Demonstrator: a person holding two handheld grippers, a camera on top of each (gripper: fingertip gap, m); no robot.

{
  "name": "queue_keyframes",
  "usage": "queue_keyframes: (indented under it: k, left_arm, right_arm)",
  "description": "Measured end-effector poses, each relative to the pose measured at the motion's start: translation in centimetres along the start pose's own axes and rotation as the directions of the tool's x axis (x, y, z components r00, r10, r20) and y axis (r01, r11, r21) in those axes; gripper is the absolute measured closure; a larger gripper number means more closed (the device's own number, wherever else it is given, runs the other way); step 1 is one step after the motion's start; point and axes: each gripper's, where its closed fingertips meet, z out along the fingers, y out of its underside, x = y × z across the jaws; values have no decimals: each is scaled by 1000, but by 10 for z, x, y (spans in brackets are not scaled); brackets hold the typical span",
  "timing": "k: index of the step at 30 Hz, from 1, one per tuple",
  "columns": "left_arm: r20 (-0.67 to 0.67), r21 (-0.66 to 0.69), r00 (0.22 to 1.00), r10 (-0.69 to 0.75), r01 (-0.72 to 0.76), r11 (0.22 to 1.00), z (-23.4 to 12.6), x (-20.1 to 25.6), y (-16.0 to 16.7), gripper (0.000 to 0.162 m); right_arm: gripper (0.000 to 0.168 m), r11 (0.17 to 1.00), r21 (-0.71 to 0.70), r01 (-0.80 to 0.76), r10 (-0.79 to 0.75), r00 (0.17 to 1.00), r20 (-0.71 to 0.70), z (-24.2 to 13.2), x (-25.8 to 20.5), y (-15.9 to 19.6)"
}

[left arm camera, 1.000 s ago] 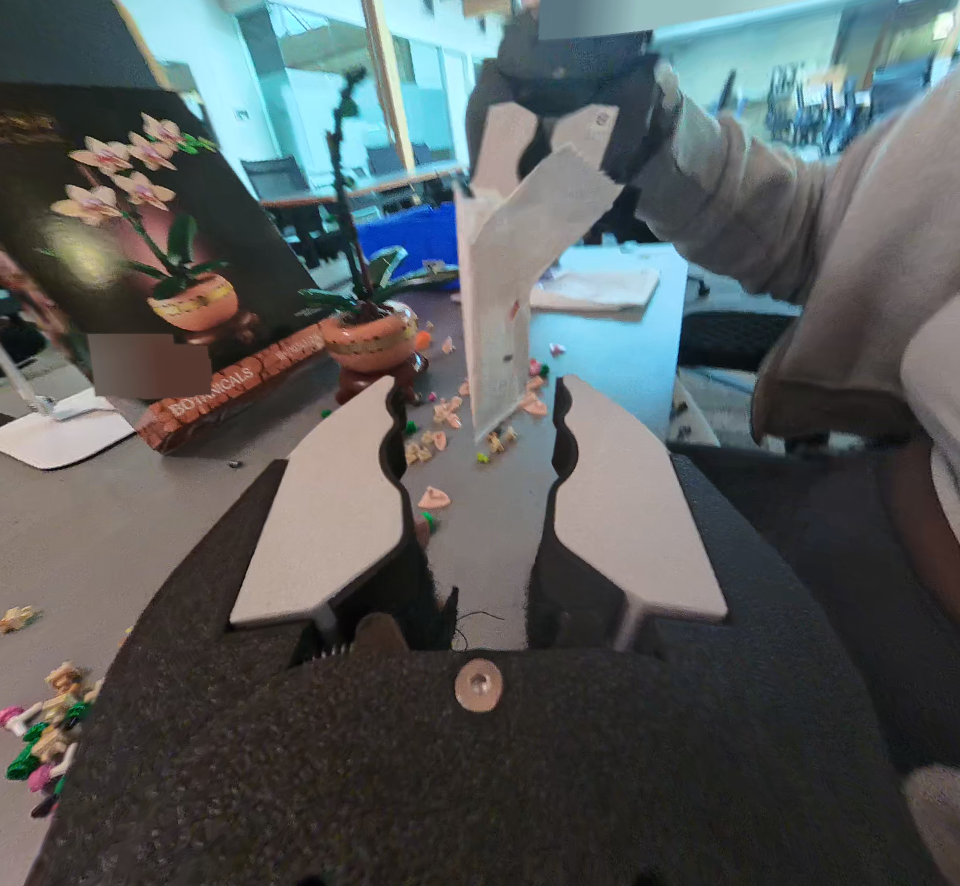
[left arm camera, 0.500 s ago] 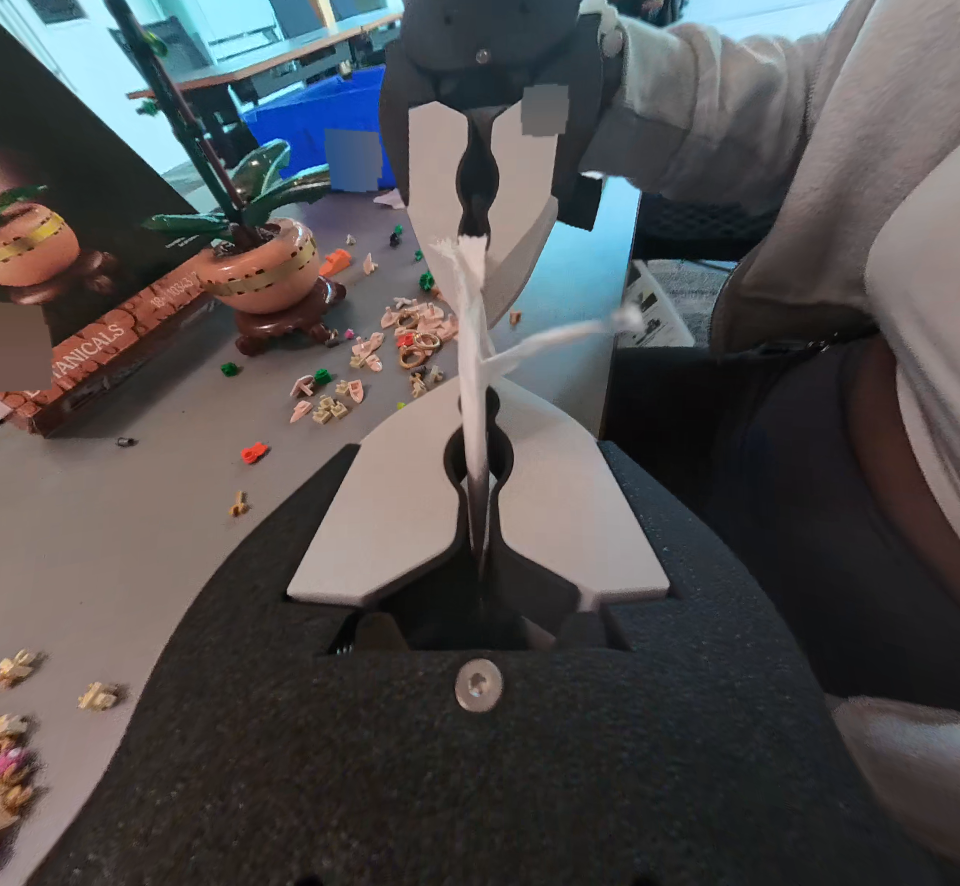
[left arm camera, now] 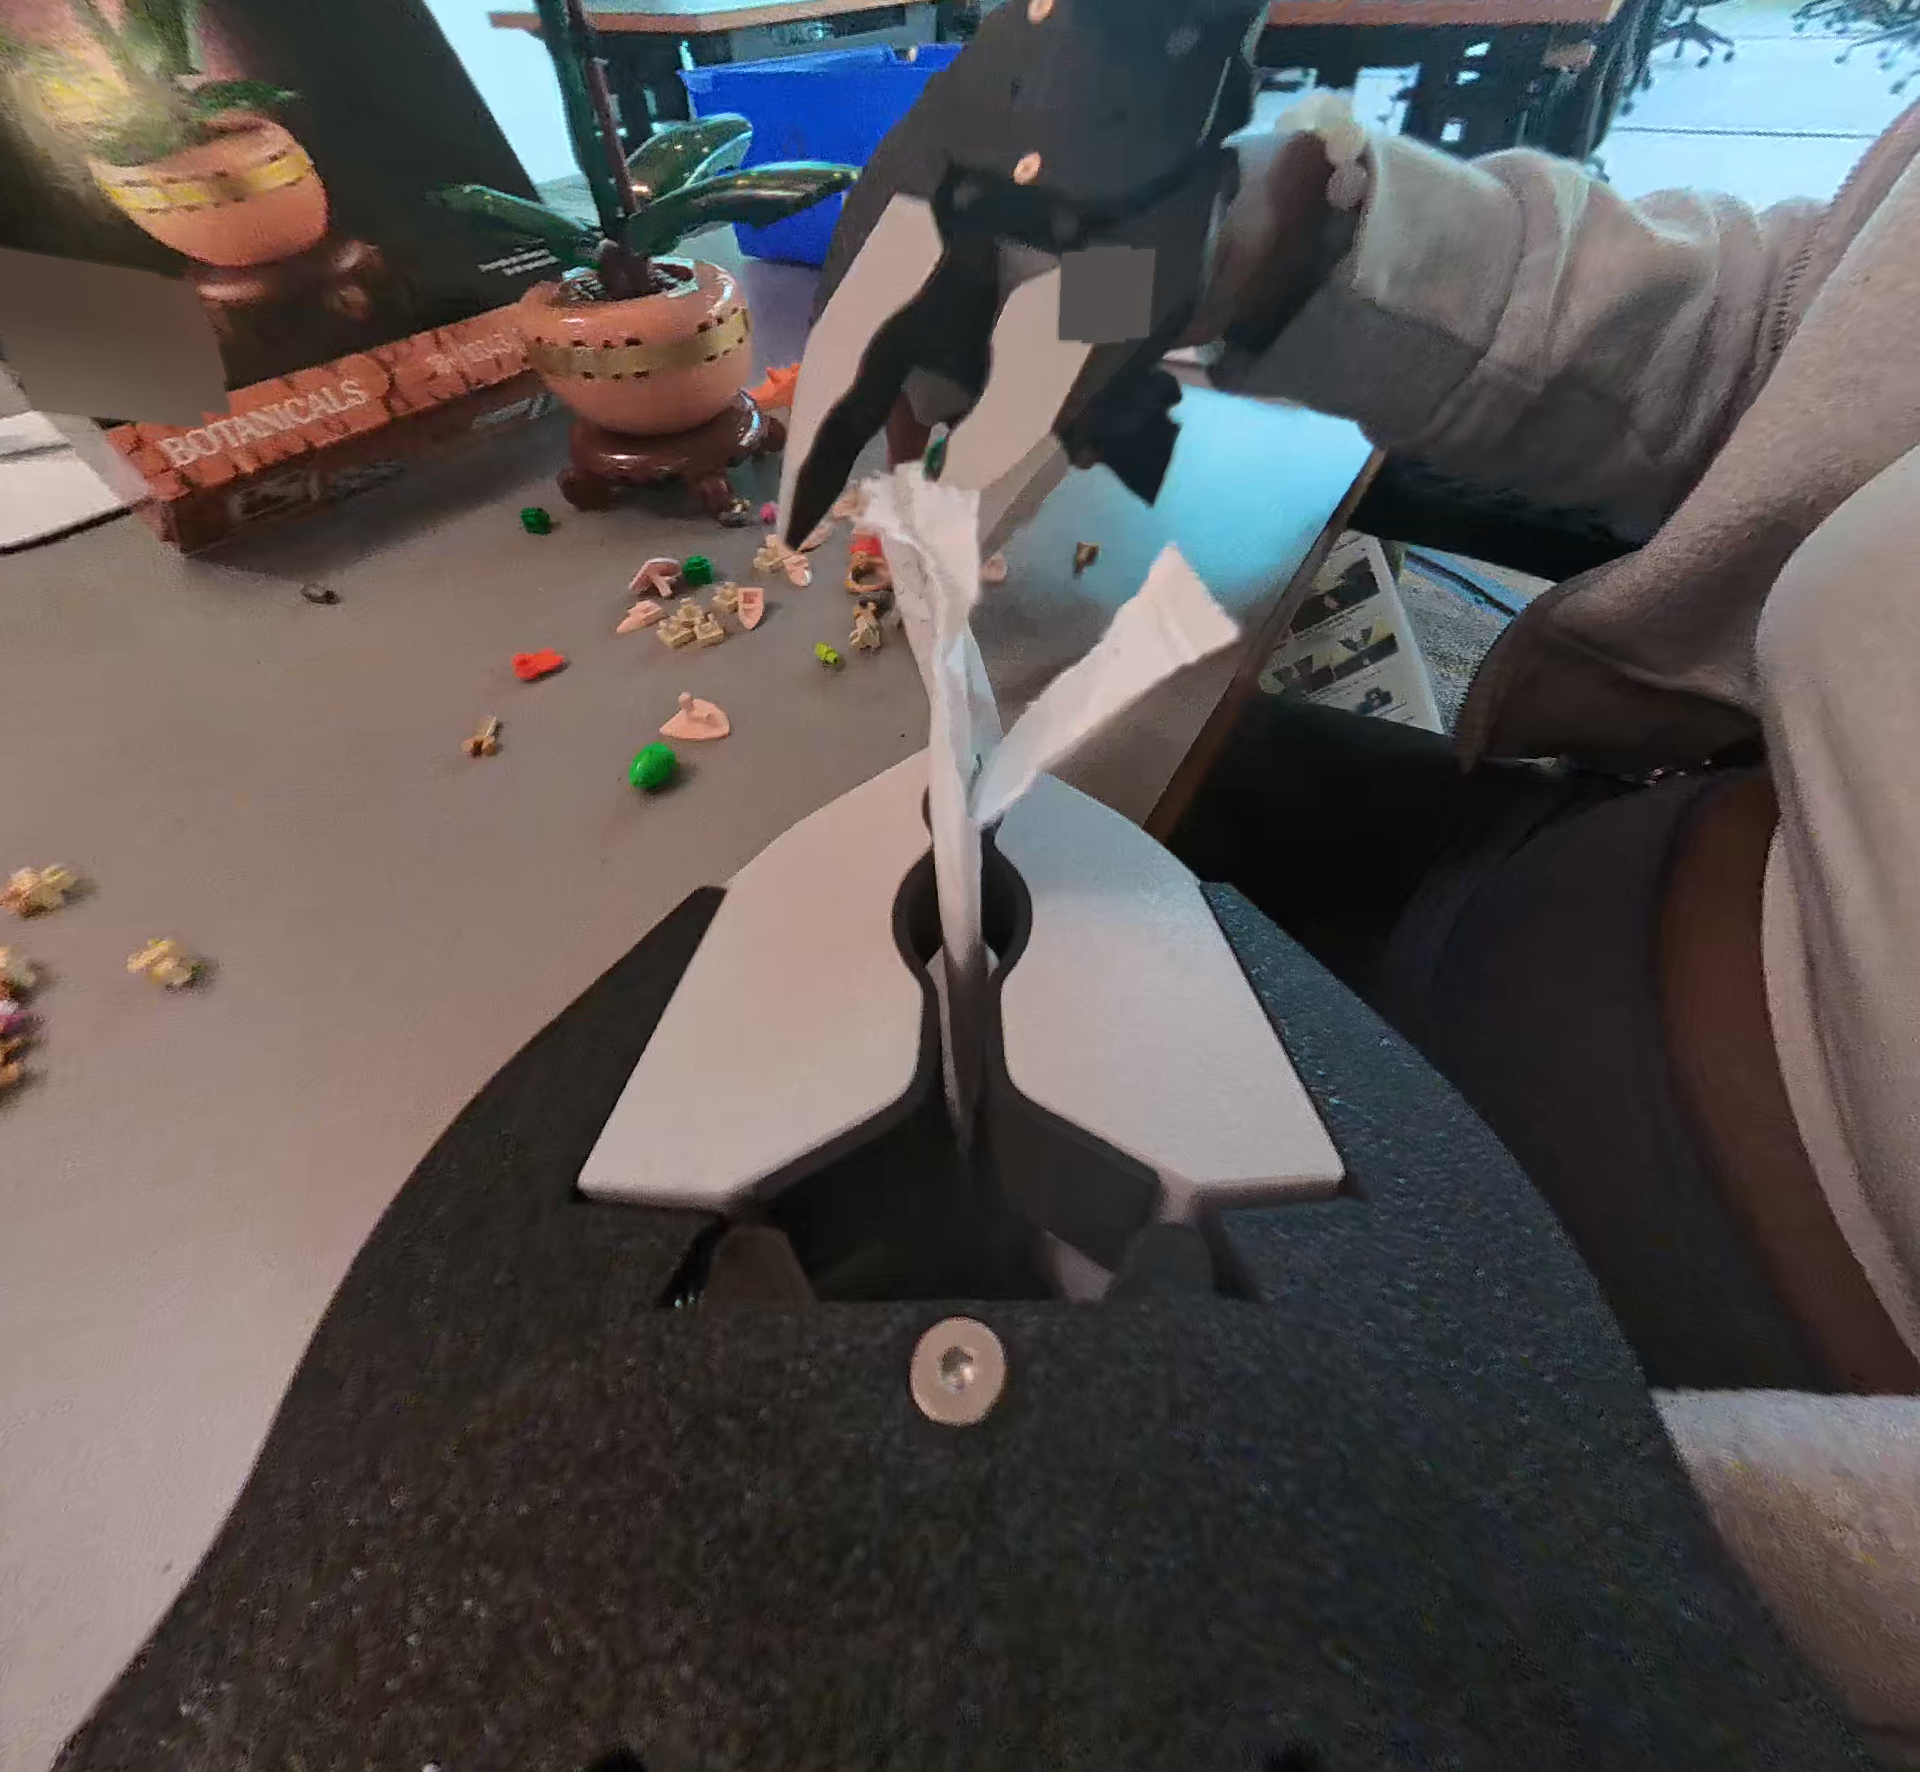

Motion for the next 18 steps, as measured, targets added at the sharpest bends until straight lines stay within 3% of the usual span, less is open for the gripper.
queue_keyframes:
  k: [4,6,18]
  left_arm:
    - [-23,-3,998,56,-56,998,-9,5,0,162]
    - [-12,-4,998,68,-68,998,-11,4,0,162]
    - [10,12,994,113,-113,993,-16,4,0,161]
  right_arm:
    - [144,991,-32,-127,126,991,-34,28,21,5]
    - [156,983,-29,-180,179,984,-7,37,22,1]
    - [168,976,-106,-190,191,982,0,56,25,3]
